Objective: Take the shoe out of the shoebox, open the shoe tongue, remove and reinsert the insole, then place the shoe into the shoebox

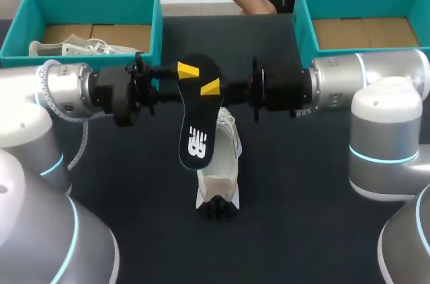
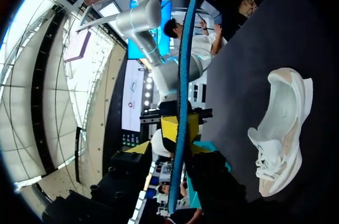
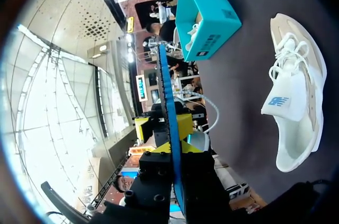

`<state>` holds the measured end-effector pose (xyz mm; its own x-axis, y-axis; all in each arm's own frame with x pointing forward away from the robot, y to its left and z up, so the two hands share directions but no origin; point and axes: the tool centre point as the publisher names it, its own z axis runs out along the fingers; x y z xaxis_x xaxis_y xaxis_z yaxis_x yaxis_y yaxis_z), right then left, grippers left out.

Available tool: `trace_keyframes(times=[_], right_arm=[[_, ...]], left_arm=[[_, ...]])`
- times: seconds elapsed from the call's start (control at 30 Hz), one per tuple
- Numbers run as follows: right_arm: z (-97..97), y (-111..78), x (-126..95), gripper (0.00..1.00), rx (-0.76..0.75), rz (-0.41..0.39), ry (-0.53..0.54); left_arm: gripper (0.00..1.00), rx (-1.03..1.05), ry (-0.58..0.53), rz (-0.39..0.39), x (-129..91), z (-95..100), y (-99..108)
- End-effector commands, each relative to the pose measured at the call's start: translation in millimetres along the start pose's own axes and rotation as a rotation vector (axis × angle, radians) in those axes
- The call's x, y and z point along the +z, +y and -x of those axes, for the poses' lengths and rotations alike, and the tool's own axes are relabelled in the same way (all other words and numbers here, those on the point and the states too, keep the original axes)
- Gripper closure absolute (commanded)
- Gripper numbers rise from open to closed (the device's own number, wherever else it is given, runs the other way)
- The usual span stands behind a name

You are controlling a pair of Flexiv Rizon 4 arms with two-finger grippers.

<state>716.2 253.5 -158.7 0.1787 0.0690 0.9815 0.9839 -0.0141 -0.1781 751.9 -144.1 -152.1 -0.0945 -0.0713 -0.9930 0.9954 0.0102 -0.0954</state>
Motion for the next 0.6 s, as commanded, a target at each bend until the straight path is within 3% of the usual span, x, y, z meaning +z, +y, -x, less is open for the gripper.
trace_keyframes(times=[0.03,0.17,0.47,0.6], right_arm=[[0.6,0.9,4.5,1.00,-0.001,0.002,-0.003],[-0.4,0.7,5.8,1.00,-0.005,-0.001,-0.002],[-0.7,-1.2,6.3,1.00,-0.008,-0.003,0.002],[-1.2,-1.7,5.6,1.00,-0.015,-0.009,0.005]], left_arm=[[0.62,0.001,0.004,0.003,1.4,1.5,-1.2],[0.66,-0.001,0.012,0.004,0.6,0.0,-0.3],[1.00,-0.013,0.037,0.000,1.0,-7.4,-1.1],[1.00,-0.026,0.042,0.001,0.2,-8.4,-1.3]])
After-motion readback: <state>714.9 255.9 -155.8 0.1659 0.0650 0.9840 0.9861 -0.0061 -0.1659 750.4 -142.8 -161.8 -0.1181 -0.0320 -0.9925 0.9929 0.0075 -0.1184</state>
